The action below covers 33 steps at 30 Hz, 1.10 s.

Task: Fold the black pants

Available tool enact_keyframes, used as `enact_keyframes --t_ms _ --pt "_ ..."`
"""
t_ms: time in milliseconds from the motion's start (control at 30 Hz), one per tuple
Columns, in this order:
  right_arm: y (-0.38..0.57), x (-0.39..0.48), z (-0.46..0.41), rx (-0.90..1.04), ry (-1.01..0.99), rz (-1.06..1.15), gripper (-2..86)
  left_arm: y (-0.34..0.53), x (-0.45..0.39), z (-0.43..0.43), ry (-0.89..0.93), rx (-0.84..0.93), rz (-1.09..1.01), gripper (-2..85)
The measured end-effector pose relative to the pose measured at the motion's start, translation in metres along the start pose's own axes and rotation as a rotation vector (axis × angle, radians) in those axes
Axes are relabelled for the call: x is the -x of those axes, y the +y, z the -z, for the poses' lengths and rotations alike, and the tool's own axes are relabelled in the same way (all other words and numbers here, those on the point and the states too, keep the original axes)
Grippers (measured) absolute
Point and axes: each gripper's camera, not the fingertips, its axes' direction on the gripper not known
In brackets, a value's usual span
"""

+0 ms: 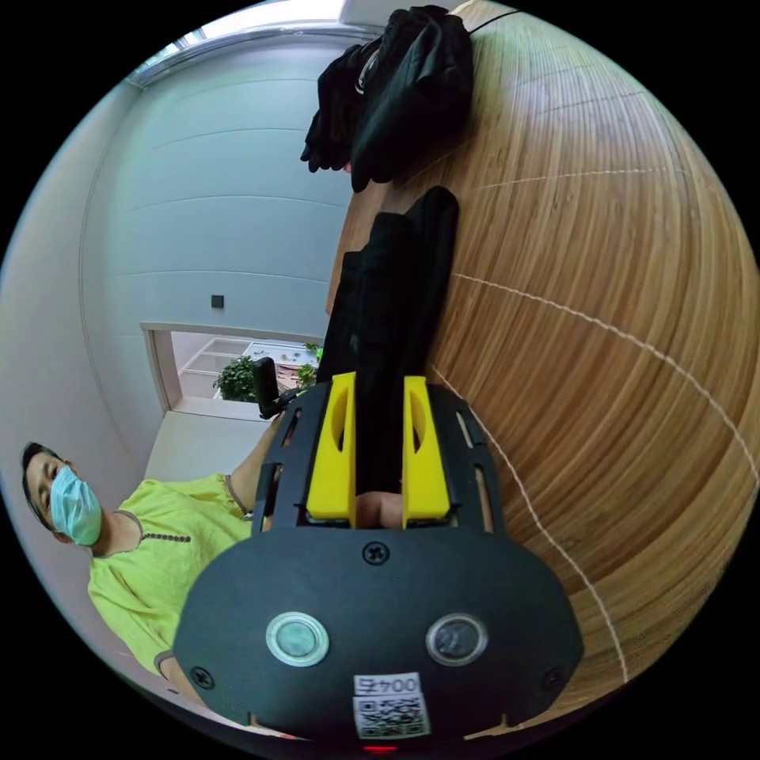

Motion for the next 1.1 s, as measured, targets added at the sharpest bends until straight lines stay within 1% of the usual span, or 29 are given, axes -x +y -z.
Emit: enact_keyframes --t_ms 100,200,267,300,367,400,467,533,667,767,867,1000,1100 --pt "-0.008 0.004 0.0 -0.007 -0.015 -0.005 9.1 0.002 0.004 -0.002 0.021 -0.015 0.005 9.0" --pt "-0.006 0.016 0.002 -0.078 0.043 -0.027 7.9 0.006 0.007 -0.004 0.034 -0.049 0.023 8.8" --pt "0.007 0.043 0.007 -0.192 0.163 -0.022 7.1 0.011 -0.004 -0.004 -0.017 -0.079 0.001 8.8" --pt "0.011 0.053 0.008 -0.22 0.199 -0.014 6.9 0.014 -0.014 -0.002 -0.068 -0.096 -0.019 8.8" --pt "0.027 0.096 0.009 -0.304 0.308 0.005 6.6 0.019 -0.03 0.002 -0.116 -0.117 -0.043 8.7" --pt "0.03 0.108 0.009 -0.311 0.334 0.012 6.6 0.022 -0.041 0.006 -0.132 -0.131 -0.047 8.6" --pt "0.04 0.157 0.008 -0.294 0.477 0.048 6.4 0.027 -0.059 0.015 -0.139 -0.145 -0.06 8.5" --pt "0.044 0.187 0.014 -0.279 0.533 0.059 6.4 0.031 -0.078 0.032 -0.12 -0.156 -0.08 8.5" --pt "0.037 0.242 0.052 -0.305 0.535 0.104 6.4 0.021 -0.099 0.066 -0.077 -0.223 -0.122 8.3" --pt "0.018 0.283 0.084 -0.363 0.535 0.182 6.5 -0.007 -0.12 0.098 -0.105 -0.313 -0.197 8.3" --pt "-0.017 0.322 0.119 -0.44 0.544 0.267 6.5 -0.059 -0.139 0.133 -0.157 -0.398 -0.292 8.4" --pt "-0.074 0.357 0.16 -0.537 0.578 0.356 6.5 -0.16 -0.144 0.166 -0.224 -0.491 -0.399 8.4" --pt "-0.126 0.364 0.186 -0.587 0.605 0.399 6.5 -0.235 -0.127 0.165 -0.236 -0.517 -0.423 8.3"
